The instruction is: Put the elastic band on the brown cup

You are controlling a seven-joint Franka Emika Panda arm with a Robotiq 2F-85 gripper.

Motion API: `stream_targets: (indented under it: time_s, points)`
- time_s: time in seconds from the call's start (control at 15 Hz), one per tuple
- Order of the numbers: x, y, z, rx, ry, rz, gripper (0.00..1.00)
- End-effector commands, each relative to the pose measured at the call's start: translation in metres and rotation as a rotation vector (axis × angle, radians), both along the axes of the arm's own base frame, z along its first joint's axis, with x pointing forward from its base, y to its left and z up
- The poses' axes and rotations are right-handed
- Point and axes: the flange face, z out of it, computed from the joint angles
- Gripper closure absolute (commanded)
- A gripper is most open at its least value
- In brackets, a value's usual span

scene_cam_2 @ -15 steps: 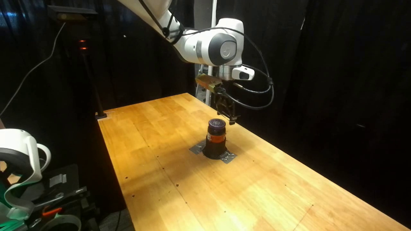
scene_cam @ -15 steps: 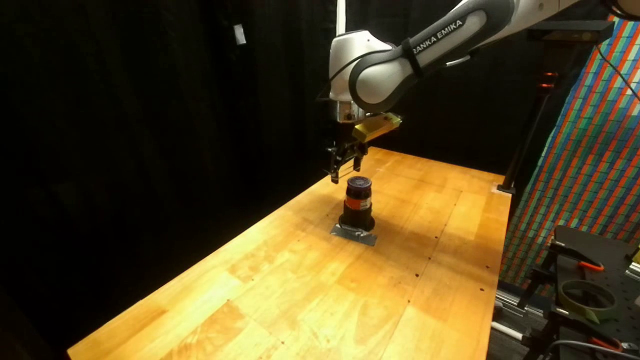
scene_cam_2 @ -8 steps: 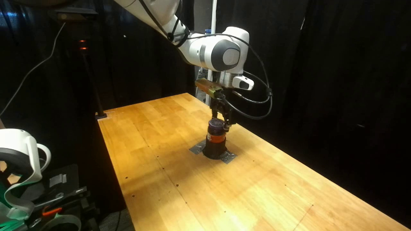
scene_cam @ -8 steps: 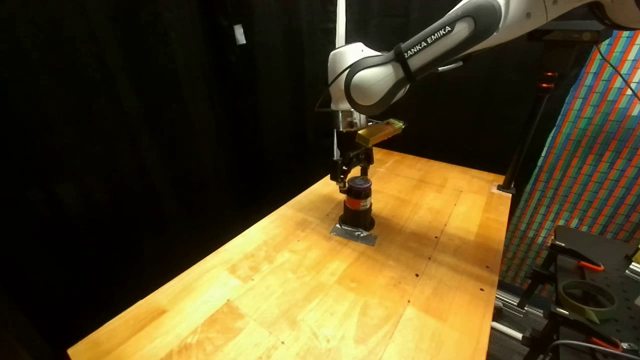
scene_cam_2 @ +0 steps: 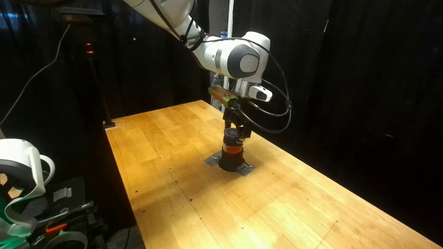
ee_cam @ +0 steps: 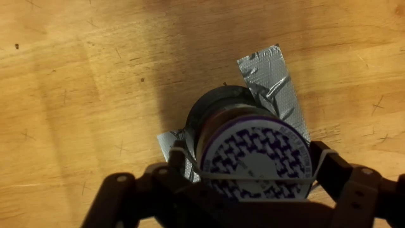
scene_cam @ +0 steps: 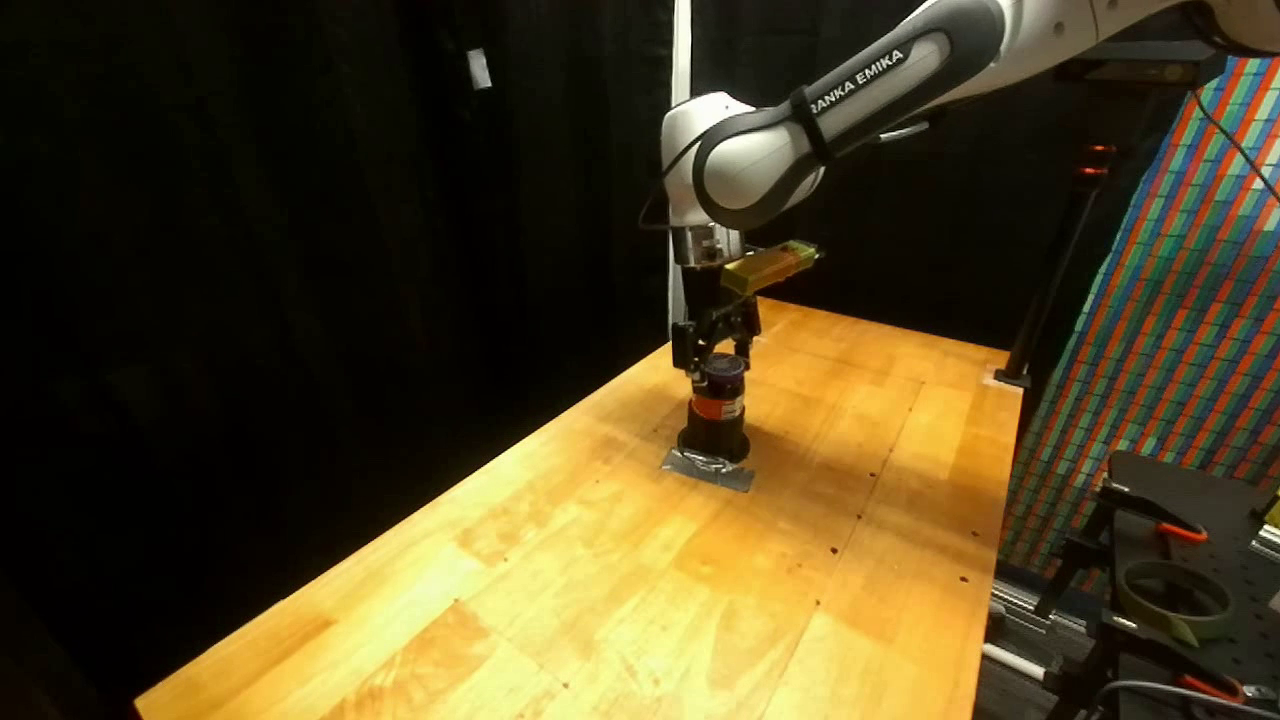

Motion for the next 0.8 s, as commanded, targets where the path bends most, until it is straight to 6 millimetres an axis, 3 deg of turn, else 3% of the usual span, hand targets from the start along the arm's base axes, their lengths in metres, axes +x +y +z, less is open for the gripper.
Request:
stream_targets:
  time_s: [0.0,0.27,0.73]
  points:
    - [-0.024,-0.008,0.006,0.038,-0.01,-0.015,0.0]
    - [-0.049,-0.013,0.006,0.063,-0.061,-0.041,0.0]
    - [-0.096,-0.018,-0.01,0.081,-0.148,-0.078,0.0]
